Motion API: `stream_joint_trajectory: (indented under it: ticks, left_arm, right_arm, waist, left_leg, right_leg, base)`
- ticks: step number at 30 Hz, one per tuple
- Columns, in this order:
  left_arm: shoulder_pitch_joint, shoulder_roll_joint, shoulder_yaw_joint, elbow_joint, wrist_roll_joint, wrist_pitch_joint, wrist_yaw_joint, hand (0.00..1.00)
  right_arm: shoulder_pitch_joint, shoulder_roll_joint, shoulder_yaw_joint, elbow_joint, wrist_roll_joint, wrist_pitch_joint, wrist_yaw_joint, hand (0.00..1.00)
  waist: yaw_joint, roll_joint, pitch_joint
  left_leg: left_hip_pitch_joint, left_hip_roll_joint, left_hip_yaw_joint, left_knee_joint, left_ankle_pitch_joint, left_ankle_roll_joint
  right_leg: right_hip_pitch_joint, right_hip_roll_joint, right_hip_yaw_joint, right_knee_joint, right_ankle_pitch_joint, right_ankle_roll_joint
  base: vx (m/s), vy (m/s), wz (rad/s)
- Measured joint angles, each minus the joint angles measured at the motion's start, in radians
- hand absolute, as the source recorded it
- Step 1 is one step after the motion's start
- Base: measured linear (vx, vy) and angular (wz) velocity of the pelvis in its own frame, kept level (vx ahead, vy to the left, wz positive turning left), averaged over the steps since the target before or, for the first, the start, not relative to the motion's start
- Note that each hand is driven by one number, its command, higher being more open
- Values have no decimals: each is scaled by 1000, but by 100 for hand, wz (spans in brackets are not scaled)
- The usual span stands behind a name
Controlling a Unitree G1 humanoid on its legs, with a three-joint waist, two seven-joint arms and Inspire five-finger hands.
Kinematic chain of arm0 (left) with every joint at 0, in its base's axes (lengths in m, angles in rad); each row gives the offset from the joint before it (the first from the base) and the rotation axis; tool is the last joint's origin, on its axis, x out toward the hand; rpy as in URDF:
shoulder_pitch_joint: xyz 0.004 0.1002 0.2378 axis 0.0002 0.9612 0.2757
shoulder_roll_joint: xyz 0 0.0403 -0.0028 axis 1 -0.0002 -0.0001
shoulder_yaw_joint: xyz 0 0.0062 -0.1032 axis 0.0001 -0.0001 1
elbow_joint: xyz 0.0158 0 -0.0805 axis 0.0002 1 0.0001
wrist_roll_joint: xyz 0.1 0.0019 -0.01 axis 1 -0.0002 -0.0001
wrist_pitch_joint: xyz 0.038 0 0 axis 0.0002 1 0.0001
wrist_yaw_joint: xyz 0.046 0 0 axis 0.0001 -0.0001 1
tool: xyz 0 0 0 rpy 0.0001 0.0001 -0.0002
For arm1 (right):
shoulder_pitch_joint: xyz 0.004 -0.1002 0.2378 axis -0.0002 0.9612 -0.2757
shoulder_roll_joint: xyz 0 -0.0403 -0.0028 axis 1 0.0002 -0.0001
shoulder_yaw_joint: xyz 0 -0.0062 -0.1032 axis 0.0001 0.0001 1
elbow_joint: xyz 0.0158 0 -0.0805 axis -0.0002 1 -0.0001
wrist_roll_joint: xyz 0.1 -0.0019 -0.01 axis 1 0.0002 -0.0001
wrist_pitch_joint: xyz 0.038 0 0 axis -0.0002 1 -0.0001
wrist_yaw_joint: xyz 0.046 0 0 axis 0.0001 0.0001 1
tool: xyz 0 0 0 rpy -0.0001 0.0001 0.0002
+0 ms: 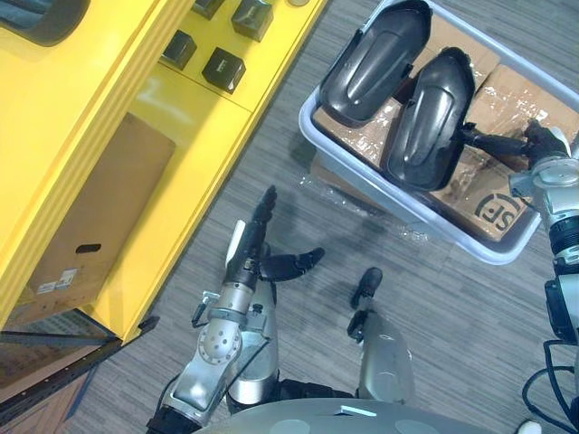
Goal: Walk over and take three plastic housings, then place them on the shelf
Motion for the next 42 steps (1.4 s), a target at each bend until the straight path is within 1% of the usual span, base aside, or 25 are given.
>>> stream_joint_trajectory:
  ticks: [4,6,9,16,19,20,23,26,29,31,33,35,37,40,42]
  left_arm:
    - [-27,-21,-26,36,0,0,13,100]
    - [-37,-35,-36,50,0,0,14,100]
    - [-37,-49,-43,56,0,0,16,100]
    - [-43,-52,-72,56,0,0,32,100]
    - [-45,-53,-76,58,-1,0,34,100]
    - [-46,-53,-76,58,-1,0,35,100]
    - [-46,-53,-78,58,-1,2,36,100]
    - [-47,-54,-89,59,-1,2,46,100]
    - [-58,-54,-99,75,-1,2,50,100]
    - [-58,-54,-100,77,-1,4,51,100]
    - [-58,-54,-103,77,-1,6,52,100]
    - [-58,-54,-105,77,-1,9,53,100]
    - [-57,-53,-103,77,-1,12,54,100]
    - [-56,-52,-96,76,-1,16,53,100]
    - [-55,-50,-90,75,-4,16,53,100]
  right_arm:
    - [-42,-2,12,9,-21,0,-11,100]
    - [-76,-2,24,9,-29,0,-21,100]
    - [-101,-2,51,9,-60,0,-29,100]
    - [-105,-2,53,8,-62,3,-41,100]
    - [-109,3,89,1,-105,25,-38,100]
    - [-110,11,91,0,-127,38,-37,0]
    - [-119,31,92,0,-182,69,-27,0]
    - [-131,30,107,-4,-271,96,-21,0]
    - [-139,13,130,-18,-401,130,5,0]
    - [-139,14,145,-24,-476,135,22,0]
    - [-136,17,171,-16,-548,163,49,0]
    - [-133,31,177,10,-570,177,72,0]
    - [-123,44,177,22,-578,185,65,0]
    - [-109,43,165,21,-606,182,63,0]
    - [-98,43,144,22,-606,169,41,0]
  waist:
    - [0,14,1]
    - [-1,30,0]
    - [1,47,-1]
    - [12,54,-1]
    - [18,57,-2]
    - [18,59,-4]
    - [18,63,-6]
    - [16,67,-8]
    - [15,70,-11]
    - [15,72,-12]
    - [17,83,-19]
    - [18,91,-24]
    - [18,97,-28]
    - [14,101,-35]
    - [15,106,-39]
  left_leg:
    - [3,-3,-3,-25,15,0]
    - [7,-8,-2,-49,30,0]
    - [10,-11,-3,-66,42,1]
    - [14,-15,-2,-70,48,3]
    - [27,-15,-3,-97,60,4]
    - [32,-16,-5,-109,67,5]
    - [45,-16,-3,-137,83,5]
    - [50,-16,-3,-152,92,2]
    - [54,-15,-3,-156,95,-1]
    - [58,-16,-2,-162,98,-1]
    - [63,-17,-5,-183,109,0]
    - [63,-18,-9,-191,114,0]
    - [66,-21,-9,-200,121,-2]
    - [81,-30,-8,-222,131,2]
    - [81,-34,-13,-225,136,4]
  right_leg:
    - [-4,-2,-4,0,0,0]
    - [-10,-7,-7,0,0,0]
    - [-13,-10,-10,2,0,0]
    - [-16,-17,-11,13,-1,0]
    - [-16,-17,-15,15,-3,-3]
    - [-16,-18,-17,17,-4,-4]
    - [-16,-19,-18,17,-4,-5]
    - [-17,-19,-21,17,-5,-6]
    - [-16,-19,-21,19,-6,-7]
    - [-16,-20,-21,19,-6,-7]
    - [-16,-21,-27,19,-8,-7]
    - [-16,-22,-32,20,-8,-6]
    - [-16,-25,-33,20,-9,-6]
    - [-11,-35,-35,22,-11,-3]
    - [-8,-38,-40,22,-11,-2]
  base:
    - [24,-10,5]
    - [15,-10,5]
    - [17,-9,4]
    - [0,0,0]
    - [-17,-14,2]
    - [0,0,0]
    - [0,0,0]
    - [0,0,0]
    - [0,0,0]
    - [0,0,0]
    - [-7,-26,6]
    - [-7,-21,8]
    - [-3,-7,3]
    - [-11,-5,5]
    - [-29,-7,8]
